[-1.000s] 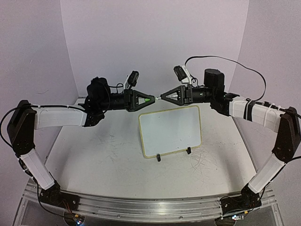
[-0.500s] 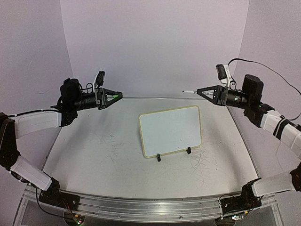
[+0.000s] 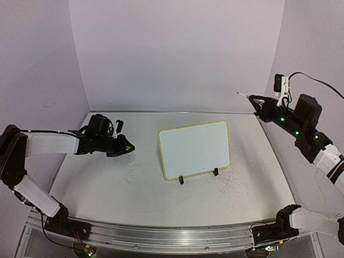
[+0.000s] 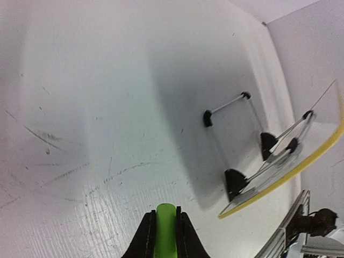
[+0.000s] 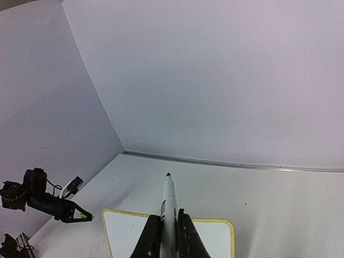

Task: Write a sentence on the whiteboard
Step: Put down the pen cap at the corner of the board.

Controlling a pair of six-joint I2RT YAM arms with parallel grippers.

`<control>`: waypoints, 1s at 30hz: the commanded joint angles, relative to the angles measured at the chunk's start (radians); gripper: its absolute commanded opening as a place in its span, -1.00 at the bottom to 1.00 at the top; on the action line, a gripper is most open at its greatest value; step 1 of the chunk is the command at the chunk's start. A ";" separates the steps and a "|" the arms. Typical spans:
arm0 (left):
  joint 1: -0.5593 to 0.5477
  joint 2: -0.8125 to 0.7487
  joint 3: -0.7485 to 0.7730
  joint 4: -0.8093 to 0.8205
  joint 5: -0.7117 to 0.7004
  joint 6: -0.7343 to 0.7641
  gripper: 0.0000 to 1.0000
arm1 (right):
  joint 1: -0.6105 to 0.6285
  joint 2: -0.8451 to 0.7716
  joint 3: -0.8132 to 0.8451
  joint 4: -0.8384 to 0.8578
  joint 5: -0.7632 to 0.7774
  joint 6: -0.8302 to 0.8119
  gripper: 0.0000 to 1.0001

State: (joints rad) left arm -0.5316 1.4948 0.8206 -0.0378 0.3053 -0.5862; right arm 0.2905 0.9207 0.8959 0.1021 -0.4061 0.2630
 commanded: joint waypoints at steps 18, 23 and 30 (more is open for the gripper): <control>-0.144 0.175 -0.182 0.323 -0.606 0.067 -0.70 | -0.001 -0.013 -0.047 0.034 0.017 -0.053 -1.00; -0.143 0.163 -0.193 0.322 -0.603 0.069 -0.39 | -0.002 0.006 -0.043 0.028 0.006 -0.073 -1.00; -0.144 0.092 -0.201 0.317 -0.601 0.085 -0.03 | -0.001 0.040 -0.033 -0.003 -0.009 -0.102 -1.00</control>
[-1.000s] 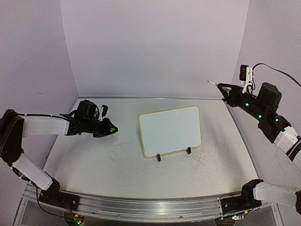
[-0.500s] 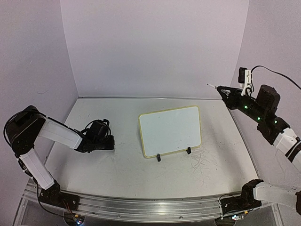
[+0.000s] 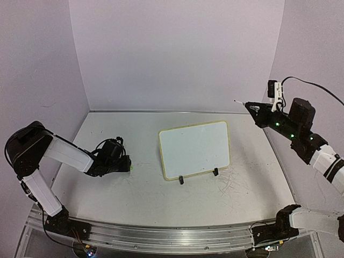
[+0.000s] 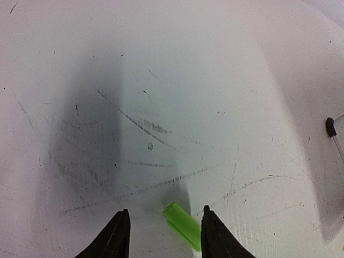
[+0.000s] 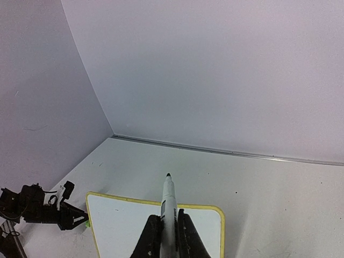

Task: Write a sentence on the whiteboard
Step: Put down the pen cap at the corner of the board, then hold the whiteboard at the center of the board.

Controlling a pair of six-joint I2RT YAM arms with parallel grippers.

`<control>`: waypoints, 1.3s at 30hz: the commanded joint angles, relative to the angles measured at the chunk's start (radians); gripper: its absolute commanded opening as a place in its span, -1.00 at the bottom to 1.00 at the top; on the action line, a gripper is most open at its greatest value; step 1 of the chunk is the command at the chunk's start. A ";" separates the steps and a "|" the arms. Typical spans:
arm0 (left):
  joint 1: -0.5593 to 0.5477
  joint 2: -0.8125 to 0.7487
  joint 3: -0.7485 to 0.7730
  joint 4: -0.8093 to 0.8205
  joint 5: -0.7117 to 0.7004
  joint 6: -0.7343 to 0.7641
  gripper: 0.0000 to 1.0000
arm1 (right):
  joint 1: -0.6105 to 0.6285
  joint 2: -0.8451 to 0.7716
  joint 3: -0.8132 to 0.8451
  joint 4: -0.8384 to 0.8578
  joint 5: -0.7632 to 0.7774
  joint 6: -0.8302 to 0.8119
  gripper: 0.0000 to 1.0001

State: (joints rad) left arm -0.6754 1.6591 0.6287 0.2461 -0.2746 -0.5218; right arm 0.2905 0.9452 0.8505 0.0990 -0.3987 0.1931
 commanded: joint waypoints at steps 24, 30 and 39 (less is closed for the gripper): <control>0.072 -0.324 0.180 -0.128 0.369 -0.012 0.80 | 0.012 0.088 0.056 -0.065 0.109 -0.089 -1.00; 0.075 -0.335 0.177 -0.092 0.444 -0.026 0.77 | 0.068 0.091 0.059 -0.066 0.113 -0.110 -1.00; 0.075 -0.283 0.112 0.141 0.679 -0.077 0.58 | 0.318 0.217 0.121 -0.059 0.131 -0.165 -1.00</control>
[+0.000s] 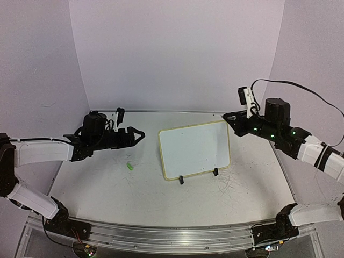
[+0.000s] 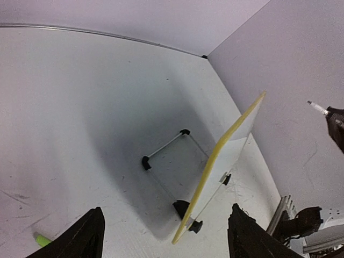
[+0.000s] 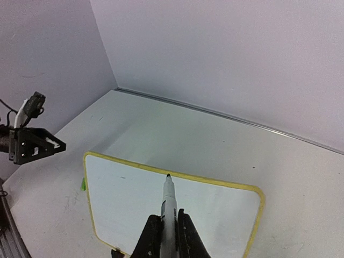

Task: Write a sentence on the whiteboard
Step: Hold the whiteboard at the center of the board.

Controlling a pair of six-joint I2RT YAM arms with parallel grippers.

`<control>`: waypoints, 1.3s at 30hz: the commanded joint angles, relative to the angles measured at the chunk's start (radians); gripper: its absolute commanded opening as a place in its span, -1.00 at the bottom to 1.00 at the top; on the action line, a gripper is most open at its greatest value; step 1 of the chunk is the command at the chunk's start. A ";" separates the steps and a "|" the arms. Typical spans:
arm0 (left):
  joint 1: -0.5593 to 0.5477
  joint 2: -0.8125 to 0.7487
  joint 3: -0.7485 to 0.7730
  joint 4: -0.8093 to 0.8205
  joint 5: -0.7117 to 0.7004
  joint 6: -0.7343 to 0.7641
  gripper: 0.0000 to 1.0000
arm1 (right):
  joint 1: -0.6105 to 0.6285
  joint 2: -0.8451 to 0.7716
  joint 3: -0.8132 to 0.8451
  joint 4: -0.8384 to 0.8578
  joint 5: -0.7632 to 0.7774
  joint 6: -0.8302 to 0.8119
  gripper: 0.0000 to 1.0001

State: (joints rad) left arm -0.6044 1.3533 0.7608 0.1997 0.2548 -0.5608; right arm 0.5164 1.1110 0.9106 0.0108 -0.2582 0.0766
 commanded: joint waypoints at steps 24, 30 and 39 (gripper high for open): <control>-0.033 0.433 0.012 0.661 0.381 -0.092 -0.02 | 0.382 0.359 0.020 0.320 0.005 -0.060 -1.00; -0.035 0.442 0.025 0.673 0.392 -0.073 -0.08 | 0.389 0.363 -0.005 0.334 0.100 -0.059 -1.00; -0.034 0.469 0.057 0.676 0.383 -0.058 -0.24 | 0.390 0.389 -0.010 0.370 0.123 -0.052 -1.00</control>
State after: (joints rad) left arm -0.6388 1.7989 0.7770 0.8287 0.6295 -0.6460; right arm 0.9031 1.4818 0.9066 0.3166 -0.1517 0.0299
